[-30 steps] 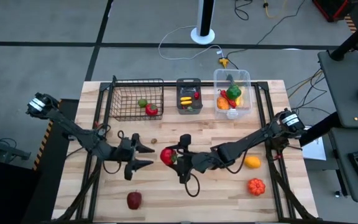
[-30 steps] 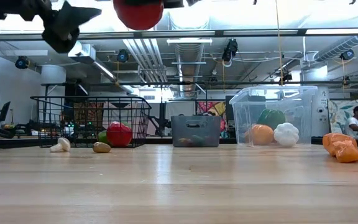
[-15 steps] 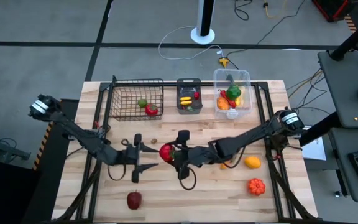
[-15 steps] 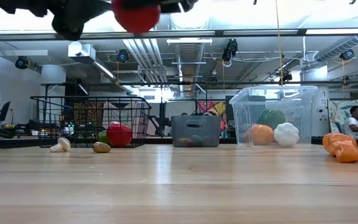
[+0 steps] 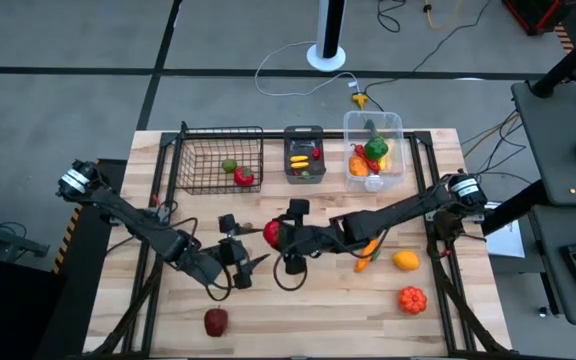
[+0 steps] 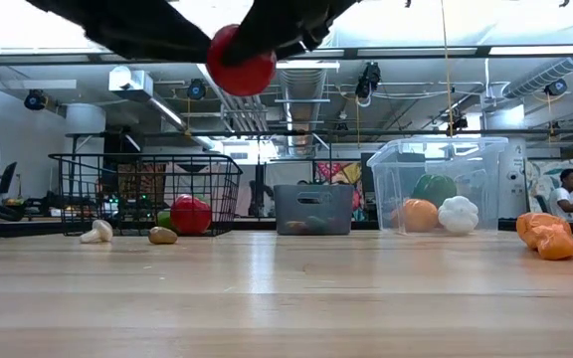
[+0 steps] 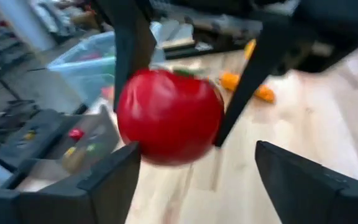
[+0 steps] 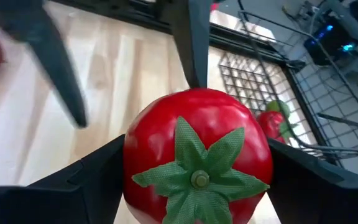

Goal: Sort produce into baskets
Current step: Put the tomato into the black basket

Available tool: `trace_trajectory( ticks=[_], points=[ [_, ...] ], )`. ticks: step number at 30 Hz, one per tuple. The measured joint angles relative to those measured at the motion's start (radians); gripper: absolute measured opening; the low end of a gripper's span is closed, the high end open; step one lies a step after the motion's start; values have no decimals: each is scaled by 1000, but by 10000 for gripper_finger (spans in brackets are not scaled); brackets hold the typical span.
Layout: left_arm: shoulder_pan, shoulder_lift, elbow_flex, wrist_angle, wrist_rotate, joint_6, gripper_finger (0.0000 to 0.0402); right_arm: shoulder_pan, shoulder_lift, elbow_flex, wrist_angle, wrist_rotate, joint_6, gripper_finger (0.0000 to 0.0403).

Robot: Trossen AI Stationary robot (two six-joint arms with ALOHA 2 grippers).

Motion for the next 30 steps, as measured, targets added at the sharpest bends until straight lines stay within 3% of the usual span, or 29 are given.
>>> trace_trajectory(
  ticks=[8, 20, 30],
  points=[
    [9, 20, -8, 12, -37, 4, 345, 2, 0, 0, 1, -36, -8, 316],
    [13, -23, -9, 30, 23, 34, 315, 2, 0, -7, 0, -44, -24, 316],
    [2, -81, -18, 31, 40, 36, 314, 2, -3, -23, -24, -11, -88, 310]
  ],
)
